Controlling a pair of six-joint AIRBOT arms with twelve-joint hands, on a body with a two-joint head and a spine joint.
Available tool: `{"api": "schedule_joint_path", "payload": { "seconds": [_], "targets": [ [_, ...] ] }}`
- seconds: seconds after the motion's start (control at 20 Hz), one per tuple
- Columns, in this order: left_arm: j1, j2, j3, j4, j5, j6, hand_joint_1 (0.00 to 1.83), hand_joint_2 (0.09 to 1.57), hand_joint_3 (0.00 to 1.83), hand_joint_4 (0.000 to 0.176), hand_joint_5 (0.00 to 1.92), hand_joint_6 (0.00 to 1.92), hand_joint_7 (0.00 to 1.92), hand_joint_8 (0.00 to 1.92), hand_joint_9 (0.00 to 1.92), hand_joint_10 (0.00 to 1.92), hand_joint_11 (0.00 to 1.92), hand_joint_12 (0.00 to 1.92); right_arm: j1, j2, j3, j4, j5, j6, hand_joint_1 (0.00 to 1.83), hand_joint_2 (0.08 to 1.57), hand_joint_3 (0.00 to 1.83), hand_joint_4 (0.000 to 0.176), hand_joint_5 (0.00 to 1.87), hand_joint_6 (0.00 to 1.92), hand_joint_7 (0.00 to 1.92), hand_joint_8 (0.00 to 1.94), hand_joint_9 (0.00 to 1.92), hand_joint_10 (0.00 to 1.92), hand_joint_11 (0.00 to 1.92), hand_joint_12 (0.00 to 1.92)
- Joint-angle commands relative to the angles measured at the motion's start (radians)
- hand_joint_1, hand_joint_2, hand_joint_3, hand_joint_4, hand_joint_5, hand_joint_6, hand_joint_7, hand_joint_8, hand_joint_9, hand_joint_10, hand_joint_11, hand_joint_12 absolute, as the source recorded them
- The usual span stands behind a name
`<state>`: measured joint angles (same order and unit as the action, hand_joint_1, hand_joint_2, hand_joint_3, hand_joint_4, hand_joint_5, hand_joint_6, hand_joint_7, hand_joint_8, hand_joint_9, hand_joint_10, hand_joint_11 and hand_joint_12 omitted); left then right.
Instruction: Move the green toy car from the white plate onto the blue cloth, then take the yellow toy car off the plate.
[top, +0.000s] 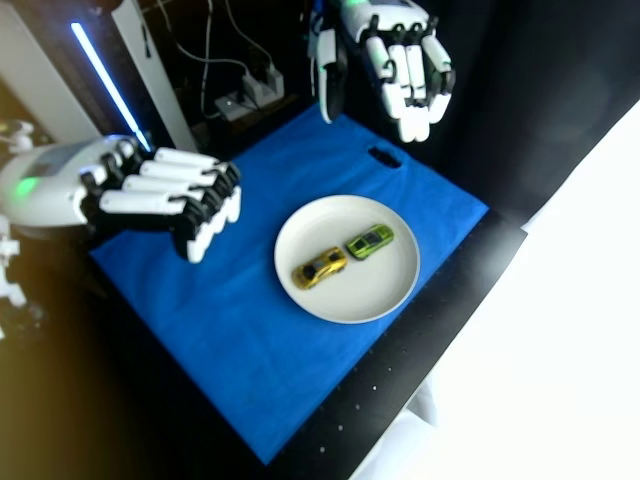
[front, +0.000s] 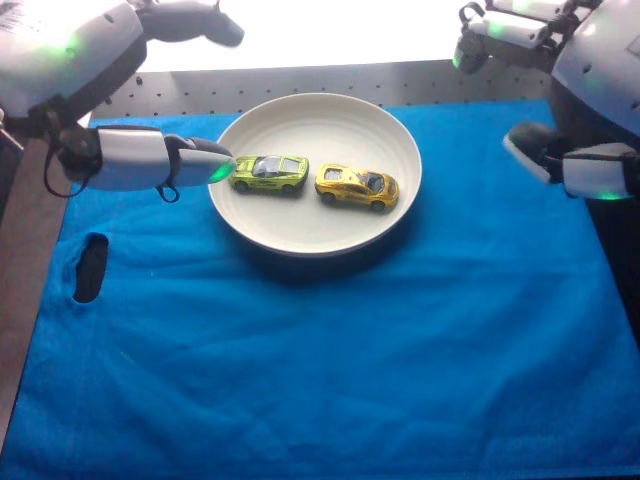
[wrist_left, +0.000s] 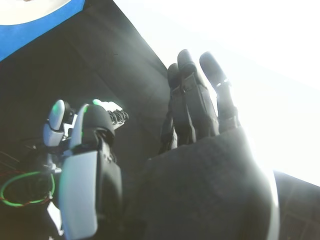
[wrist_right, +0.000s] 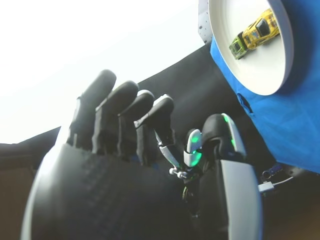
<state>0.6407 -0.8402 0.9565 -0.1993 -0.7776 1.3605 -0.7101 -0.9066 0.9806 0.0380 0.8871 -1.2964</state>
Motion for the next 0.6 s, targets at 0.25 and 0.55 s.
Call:
{"api": "schedule_joint_path", "payload": {
  "seconds": [0.25,0.55],
  "targets": [
    [-0.016,-0.012,0.012,0.009,-0.107,-0.003,0.72,1.02,0.00,0.094,0.53,0.03,0.43,0.04,0.36,0.08,0.00,1.20,0.008,-0.006,0.006,0.000,0.125,-0.003,1.12,0.82,0.42,0.000,0.34,1.10,0.27,0.83,0.08,1.21,0.00,1.77],
    [-0.103,-0.072,0.079,0.026,0.028,-0.003,0.89,0.95,0.00,0.153,0.44,0.00,0.64,0.01,0.47,0.49,0.03,1.57,0.004,-0.012,0.009,0.005,0.124,-0.003,1.11,0.93,0.35,0.000,0.28,1.17,0.26,0.99,0.08,1.27,0.00,1.84]
  ]
}}
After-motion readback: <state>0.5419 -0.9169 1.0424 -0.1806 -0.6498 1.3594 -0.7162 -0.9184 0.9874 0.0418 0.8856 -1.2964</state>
